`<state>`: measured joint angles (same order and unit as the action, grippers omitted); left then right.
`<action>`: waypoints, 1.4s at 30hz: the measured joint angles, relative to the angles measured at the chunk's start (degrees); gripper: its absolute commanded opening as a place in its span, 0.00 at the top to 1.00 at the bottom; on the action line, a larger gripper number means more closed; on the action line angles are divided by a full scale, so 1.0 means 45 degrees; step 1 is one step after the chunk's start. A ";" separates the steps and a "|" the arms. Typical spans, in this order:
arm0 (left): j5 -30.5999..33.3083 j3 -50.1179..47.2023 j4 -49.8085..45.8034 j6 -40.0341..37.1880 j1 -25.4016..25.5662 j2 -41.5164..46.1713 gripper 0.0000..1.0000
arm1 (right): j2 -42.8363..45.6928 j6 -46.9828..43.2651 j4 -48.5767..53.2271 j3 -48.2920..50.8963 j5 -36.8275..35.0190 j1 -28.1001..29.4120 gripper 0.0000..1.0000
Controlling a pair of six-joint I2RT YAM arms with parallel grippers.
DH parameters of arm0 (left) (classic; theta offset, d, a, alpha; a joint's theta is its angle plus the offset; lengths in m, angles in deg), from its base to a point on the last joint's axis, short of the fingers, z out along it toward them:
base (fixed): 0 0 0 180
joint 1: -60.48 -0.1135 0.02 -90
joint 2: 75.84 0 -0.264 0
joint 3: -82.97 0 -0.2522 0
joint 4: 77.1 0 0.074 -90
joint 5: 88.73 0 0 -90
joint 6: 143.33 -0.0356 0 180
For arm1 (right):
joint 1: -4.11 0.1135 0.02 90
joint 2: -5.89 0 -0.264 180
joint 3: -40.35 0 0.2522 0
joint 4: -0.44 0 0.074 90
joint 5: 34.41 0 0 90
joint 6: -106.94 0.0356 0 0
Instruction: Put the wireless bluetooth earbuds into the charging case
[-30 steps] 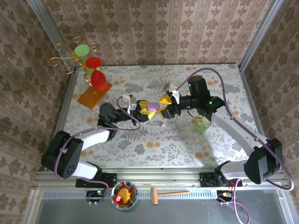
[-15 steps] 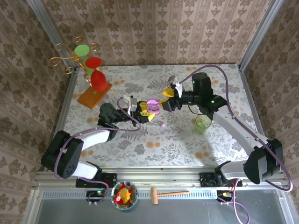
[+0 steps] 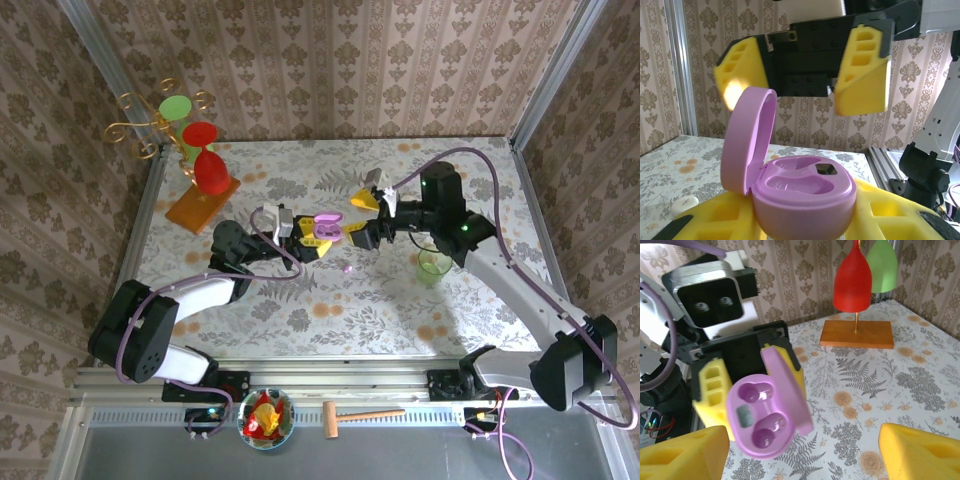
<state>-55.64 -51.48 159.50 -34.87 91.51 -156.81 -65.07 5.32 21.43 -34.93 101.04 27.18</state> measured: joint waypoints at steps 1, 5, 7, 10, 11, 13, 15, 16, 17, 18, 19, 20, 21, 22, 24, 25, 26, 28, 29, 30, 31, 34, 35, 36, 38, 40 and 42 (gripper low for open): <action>0.0034 0.0000 0.0000 0.0000 0.0000 0.0000 0.77 | 0.0151 0.0010 -0.0058 0.0107 0.0000 0.0000 0.21; 0.0151 0.0000 0.0005 0.0000 0.0000 0.0000 0.77 | 0.0330 0.0257 -0.0194 0.0233 -0.0160 0.0000 0.24; 0.0277 0.0000 0.0005 0.0000 -0.0015 0.0005 0.77 | 0.0330 0.0753 -0.0204 0.0233 -0.0646 0.0000 0.25; 0.0442 -0.0005 0.0010 -0.0005 -0.0185 0.0005 0.77 | 0.0330 0.1831 -0.0204 0.0228 -0.1977 0.0000 0.26; 0.0510 -0.0015 0.0019 -0.0005 -0.0267 0.0005 0.77 | 0.0330 0.2157 -0.0209 0.0233 -0.2448 -0.0019 0.26; 0.0617 -0.0063 0.0058 -0.0005 -0.0359 0.0005 0.77 | 0.0330 0.2705 -0.0272 0.0238 -0.3099 -0.0136 0.26; 0.0680 -0.0092 0.0092 -0.0005 -0.0442 0.0010 0.77 | 0.0330 0.3279 -0.0607 0.0350 -0.3483 -0.0350 0.27; 0.0704 -0.0102 0.0102 -0.0005 -0.0495 0.0010 0.77 | 0.0325 0.3551 -0.0767 0.0413 -0.3643 -0.0471 0.27; 0.0719 -0.0121 0.0107 -0.0005 -0.0500 0.0010 0.77 | 0.0306 0.3755 -0.0879 0.0447 -0.3759 -0.0559 0.27; 0.0738 -0.0141 0.0107 -0.0005 -0.0505 0.0010 0.77 | 0.0243 0.3978 -0.0971 0.0447 -0.3934 -0.0602 0.28; 0.0748 -0.0151 0.0107 -0.0005 -0.0525 0.0010 0.77 | 0.0136 0.4182 -0.1069 0.0442 -0.4167 -0.0646 0.29; 0.0753 -0.0151 0.0107 -0.0005 -0.0549 0.0010 0.77 | -0.0029 0.4347 -0.1064 0.0389 -0.4469 -0.0661 0.30; 0.0753 -0.0155 0.0107 -0.0005 -0.0568 0.0019 0.77 | -0.0267 0.4483 -0.0923 0.0238 -0.4775 -0.0670 0.31; 0.0758 -0.0155 0.0112 -0.0005 -0.0583 0.0029 0.77 | -0.0641 0.4605 -0.0704 -0.0053 -0.5173 -0.0670 0.31; 0.0763 -0.0155 0.0112 -0.0005 -0.0583 0.0073 0.77 | -0.1530 0.4741 -0.0097 -0.0821 -0.6110 -0.0670 0.32; 0.0777 -0.0160 0.0121 -0.0005 -0.0583 0.0107 0.77 | -0.2113 0.4813 0.0316 -0.1355 -0.6703 -0.0665 0.32; 0.0792 -0.0170 0.0141 -0.0005 -0.0583 0.0136 0.77 | -0.2657 0.4877 0.0665 -0.1860 -0.7218 -0.0665 0.33; 0.0792 -0.0223 0.0175 -0.0005 -0.0583 0.0228 0.77 | -0.3789 0.4925 0.1443 -0.2846 -0.8354 -0.0665 0.32; 0.0797 -0.0243 0.0185 -0.0005 -0.0583 0.0267 0.77 | -0.4303 0.4935 0.1778 -0.3279 -0.8816 -0.0670 0.32; 0.0797 -0.0257 0.0194 -0.0005 -0.0583 0.0296 0.77 | -0.4872 0.4959 0.2147 -0.3735 -0.9316 -0.0670 0.32; 0.0797 -0.0272 0.0194 -0.0005 -0.0583 0.0316 0.77 | -0.5377 0.4964 0.2516 -0.4158 -0.9738 -0.0665 0.32; 0.0811 -0.0325 0.0194 -0.0005 -0.0593 0.0379 0.77 | -0.7014 0.4983 0.3604 -0.5581 -1.0773 -0.0665 0.36; 0.0816 -0.0335 0.0194 -0.0005 -0.0597 0.0389 0.77 | -0.7461 0.5013 0.3886 -0.5984 -1.0996 -0.0665 0.38; 0.0821 -0.0340 0.0194 0.0000 -0.0597 0.0389 0.77 | -0.7975 0.5022 0.4148 -0.6416 -1.1200 -0.0665 0.39; 0.0845 -0.0345 0.0194 -0.0005 -0.0597 0.0389 0.77 | -0.8922 0.5061 0.4673 -0.7247 -1.1502 -0.0661 0.41; 0.0850 -0.0350 0.0194 0.0000 -0.0597 0.0389 0.77 | -0.9845 0.5076 0.5134 -0.8068 -1.1744 -0.0641 0.44; 0.0860 -0.0350 0.0194 0.0000 -0.0597 0.0389 0.77 | -1.0652 0.5134 0.5498 -0.8830 -1.1934 -0.0617 0.47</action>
<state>-51.77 -53.05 160.38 -34.87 88.82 -155.06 -113.00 28.42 46.17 -74.67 47.34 24.41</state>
